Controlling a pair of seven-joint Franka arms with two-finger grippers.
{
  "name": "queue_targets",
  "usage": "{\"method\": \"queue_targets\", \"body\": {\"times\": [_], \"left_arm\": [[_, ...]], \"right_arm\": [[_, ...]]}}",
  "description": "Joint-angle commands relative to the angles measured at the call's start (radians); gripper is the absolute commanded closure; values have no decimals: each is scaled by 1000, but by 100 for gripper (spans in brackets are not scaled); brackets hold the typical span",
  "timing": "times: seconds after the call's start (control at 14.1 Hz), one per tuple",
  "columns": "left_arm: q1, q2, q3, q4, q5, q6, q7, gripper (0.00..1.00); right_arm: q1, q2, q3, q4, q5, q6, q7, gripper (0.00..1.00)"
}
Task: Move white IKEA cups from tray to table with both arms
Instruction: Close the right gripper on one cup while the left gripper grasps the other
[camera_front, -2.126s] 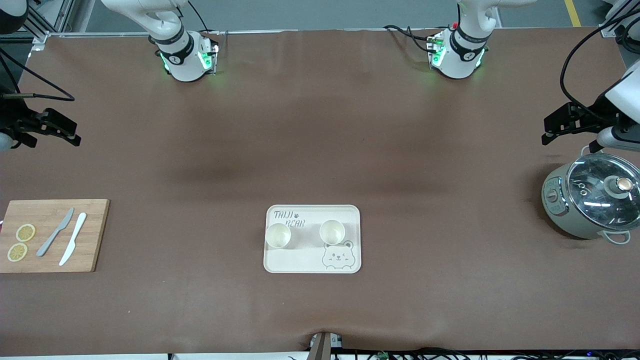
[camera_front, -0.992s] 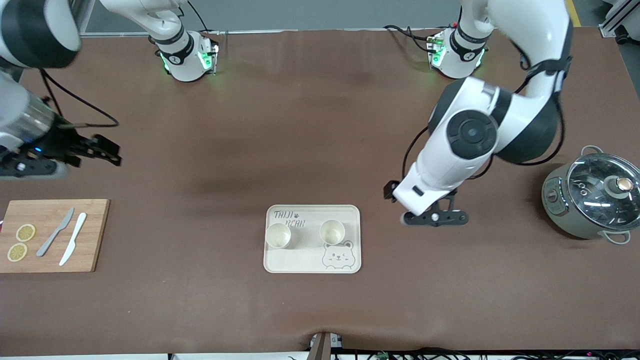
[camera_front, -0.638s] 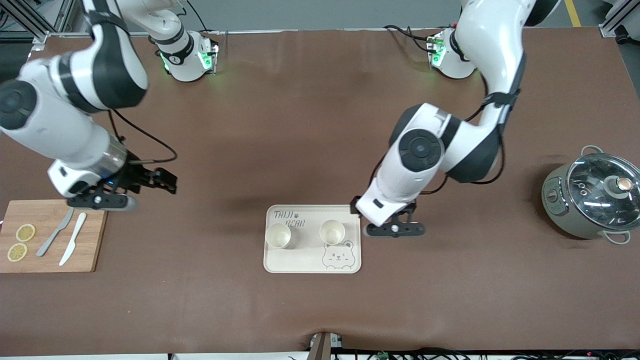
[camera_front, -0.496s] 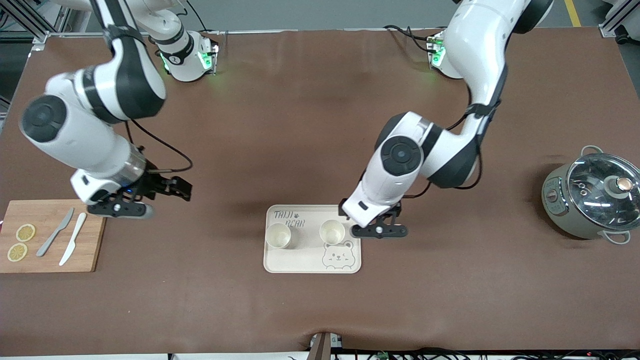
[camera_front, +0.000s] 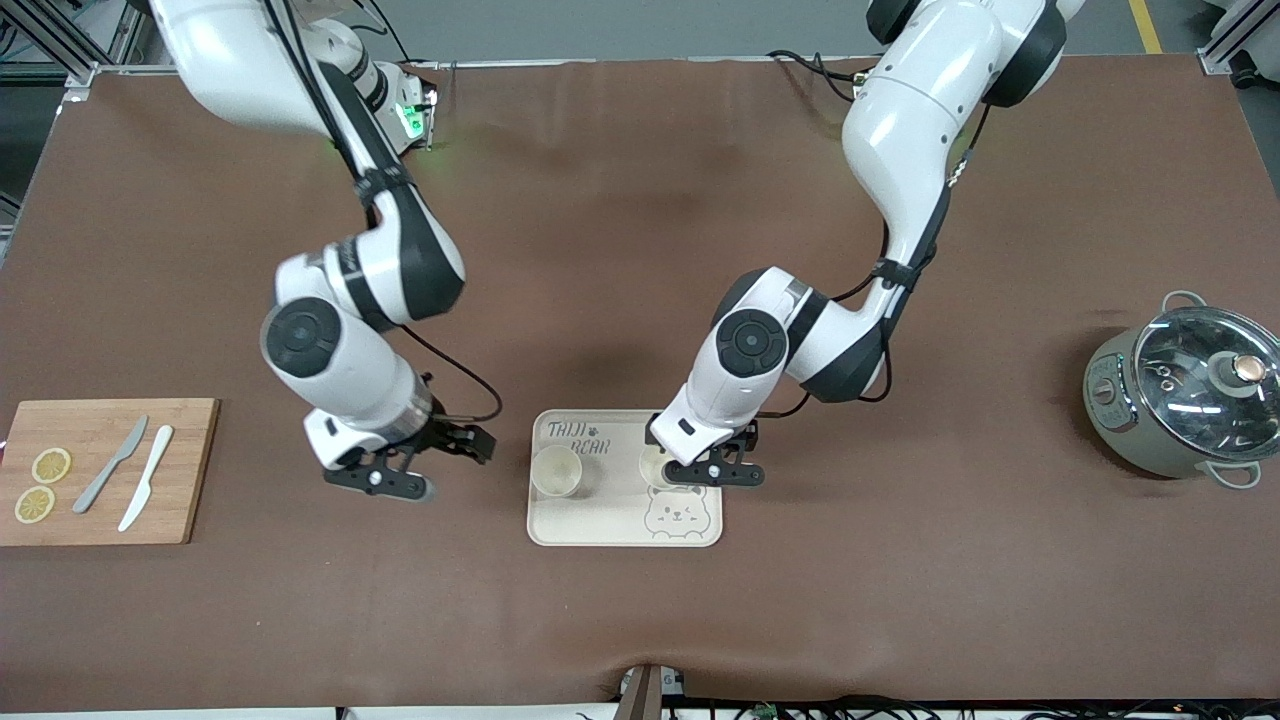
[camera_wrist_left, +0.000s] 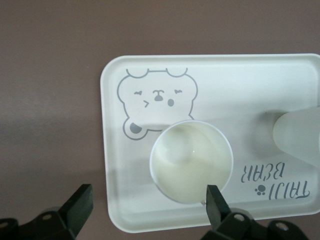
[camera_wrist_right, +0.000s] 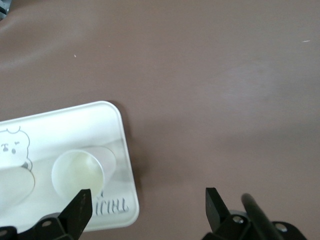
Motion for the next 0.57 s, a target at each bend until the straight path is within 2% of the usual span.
{"method": "queue_targets", "body": {"times": [0.0,0.28,0.5], "left_arm": [[-15,42,10,32,16,49,-14,0],[-15,62,27,32,19,82,-8,0],[-15,74,43,32,20,93,-3,0]], "right_arm": [[22,98,-8,79,2,71,53,0],[43,173,-8,91,2,143,80,0],[68,203,-8,91,2,146,82,0]]}}
